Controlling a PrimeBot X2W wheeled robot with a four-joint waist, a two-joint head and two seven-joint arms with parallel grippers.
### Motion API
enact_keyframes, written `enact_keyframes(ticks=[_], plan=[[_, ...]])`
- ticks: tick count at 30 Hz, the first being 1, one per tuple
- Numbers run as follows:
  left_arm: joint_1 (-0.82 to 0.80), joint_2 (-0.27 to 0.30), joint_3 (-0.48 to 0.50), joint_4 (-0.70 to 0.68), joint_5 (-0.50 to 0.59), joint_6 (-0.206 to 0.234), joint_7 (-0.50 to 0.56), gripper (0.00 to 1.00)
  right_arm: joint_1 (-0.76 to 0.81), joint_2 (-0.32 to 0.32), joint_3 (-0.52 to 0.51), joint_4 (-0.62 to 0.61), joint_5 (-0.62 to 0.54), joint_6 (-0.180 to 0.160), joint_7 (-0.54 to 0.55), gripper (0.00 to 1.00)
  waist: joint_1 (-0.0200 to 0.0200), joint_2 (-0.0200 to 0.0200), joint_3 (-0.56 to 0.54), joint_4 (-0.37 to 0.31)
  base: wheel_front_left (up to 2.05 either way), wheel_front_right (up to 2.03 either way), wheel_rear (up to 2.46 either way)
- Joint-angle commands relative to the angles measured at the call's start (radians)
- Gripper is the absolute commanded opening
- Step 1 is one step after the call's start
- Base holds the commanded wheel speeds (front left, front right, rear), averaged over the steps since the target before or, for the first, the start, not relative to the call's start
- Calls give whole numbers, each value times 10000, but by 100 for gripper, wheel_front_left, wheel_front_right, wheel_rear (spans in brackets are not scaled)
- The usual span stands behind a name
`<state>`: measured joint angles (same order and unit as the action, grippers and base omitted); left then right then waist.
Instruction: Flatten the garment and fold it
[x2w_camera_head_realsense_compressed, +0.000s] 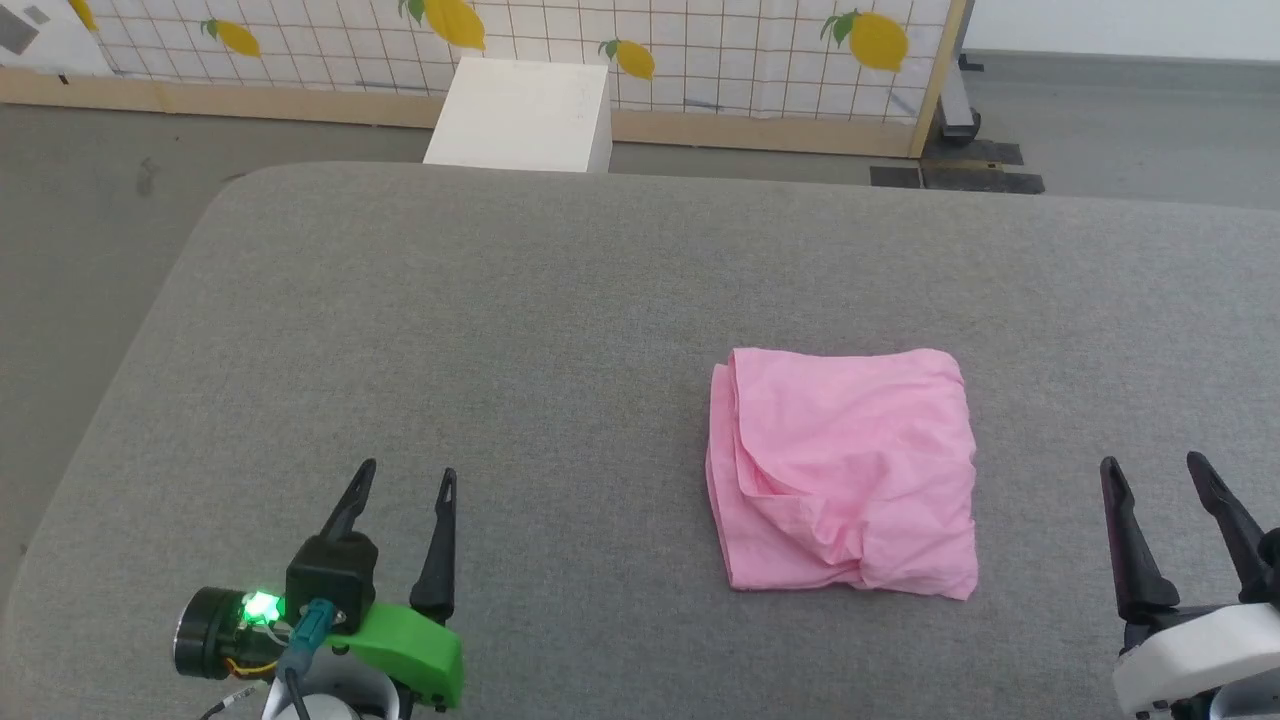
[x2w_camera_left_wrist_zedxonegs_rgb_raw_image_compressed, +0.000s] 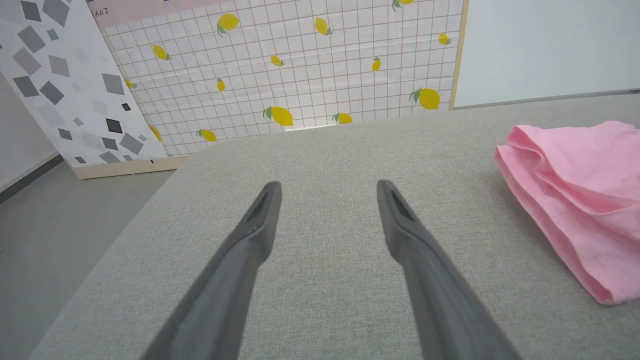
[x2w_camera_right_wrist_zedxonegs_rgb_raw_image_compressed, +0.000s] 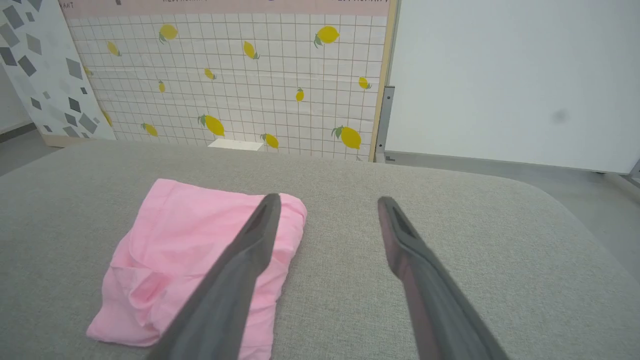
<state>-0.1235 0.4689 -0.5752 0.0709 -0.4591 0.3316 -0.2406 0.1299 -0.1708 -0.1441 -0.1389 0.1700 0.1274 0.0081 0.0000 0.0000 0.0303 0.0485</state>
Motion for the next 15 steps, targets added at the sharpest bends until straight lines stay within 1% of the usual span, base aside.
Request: enact_keyframes(ticks=[1, 7, 11, 15], plan=[[80, -6, 34, -35, -44, 45, -88, 100, 121, 0, 13, -80, -149, 33, -57, 100, 0, 0, 37, 17, 0, 0, 0], [-48, 3, -29, -83, 8, -5, -92, 100, 122, -250, 157, -161, -386, 33, -63, 100, 0, 0, 240, 121, 0, 0, 0], [-252, -13, -127, -161, 87, -65, -78, 100, -289, -616, 511, 8, 418, 33, 1801, 100, 0, 0, 797, 347, 0, 0, 0], [-467, -28, -236, -187, 179, -162, -62, 100, -1105, -1093, 690, 39, 1749, 33, 3884, 100, 0, 0, 1354, 544, 0, 0, 0]])
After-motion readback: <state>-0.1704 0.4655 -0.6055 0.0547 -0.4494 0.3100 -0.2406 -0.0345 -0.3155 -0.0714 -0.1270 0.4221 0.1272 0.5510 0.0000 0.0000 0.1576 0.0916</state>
